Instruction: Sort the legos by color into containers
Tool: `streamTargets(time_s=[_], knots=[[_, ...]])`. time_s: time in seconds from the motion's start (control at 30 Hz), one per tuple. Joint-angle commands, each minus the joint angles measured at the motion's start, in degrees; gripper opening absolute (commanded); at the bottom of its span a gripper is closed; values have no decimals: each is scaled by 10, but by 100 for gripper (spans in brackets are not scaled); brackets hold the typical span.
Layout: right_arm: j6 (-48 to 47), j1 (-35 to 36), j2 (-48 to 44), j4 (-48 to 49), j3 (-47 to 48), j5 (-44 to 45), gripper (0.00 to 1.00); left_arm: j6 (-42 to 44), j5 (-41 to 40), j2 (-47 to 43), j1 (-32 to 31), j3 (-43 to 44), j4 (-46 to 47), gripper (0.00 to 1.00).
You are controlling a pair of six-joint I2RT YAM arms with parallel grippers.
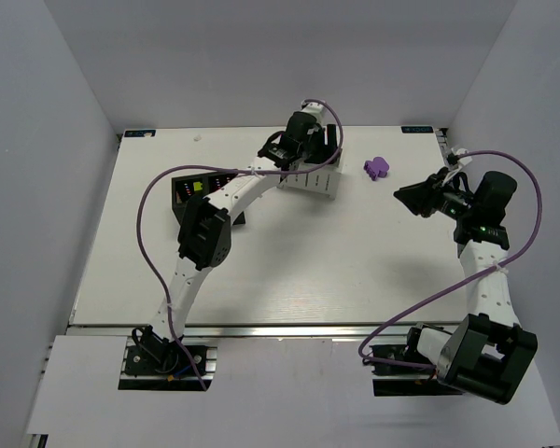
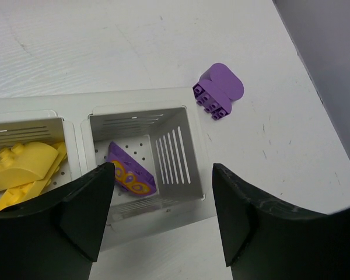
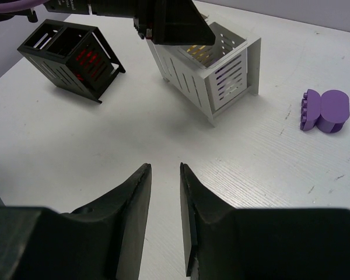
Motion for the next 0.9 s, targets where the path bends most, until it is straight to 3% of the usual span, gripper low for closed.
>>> streamTargets(time_s=[0.0, 0.1, 0.2, 0.33, 0.4, 0.43, 0.47, 0.5, 0.53, 0.57, 0.6, 0.67, 0.73, 0.87], knots=[[0, -4, 3, 12, 6, -19, 33, -2, -6, -35, 0, 25, 23, 77], [0, -5, 8, 18, 2, -21, 33, -1, 1, -59, 0, 24, 32, 76], [-11, -4, 14, 23, -4, -23, 36, 2, 16, -112, 0, 14, 33, 68], [-45, 0, 25, 22, -11, -5, 44, 13, 58, -252, 0, -88, 36, 28], [-71, 4, 31, 19, -10, 9, 50, 20, 81, -319, 0, -214, 47, 21], [-80, 10, 37, 10, -9, 21, 53, 32, 108, -394, 0, -266, 57, 20], [-91, 12, 40, 3, -2, 25, 57, 40, 122, -435, 0, -320, 68, 22], [-112, 15, 44, -1, 1, 32, 58, 48, 131, -474, 0, -430, 86, 30], [-127, 22, 50, -13, 5, 34, 60, 58, 132, -514, 0, -479, 90, 43], [-143, 27, 52, -18, 14, 35, 65, 63, 127, -589, 0, -523, 88, 70], [-162, 30, 54, -24, 20, 36, 68, 69, 118, -622, 0, -594, 69, 78], [-219, 44, 65, -48, 41, 53, 72, 88, 88, -715, 0, -651, 42, 85], [-259, 55, 84, -64, 61, 84, 74, 103, 61, -774, 0, -721, 1, 86], [-250, 77, 143, -116, 158, 157, 74, 126, 6, -906, 0, -821, -27, 91]])
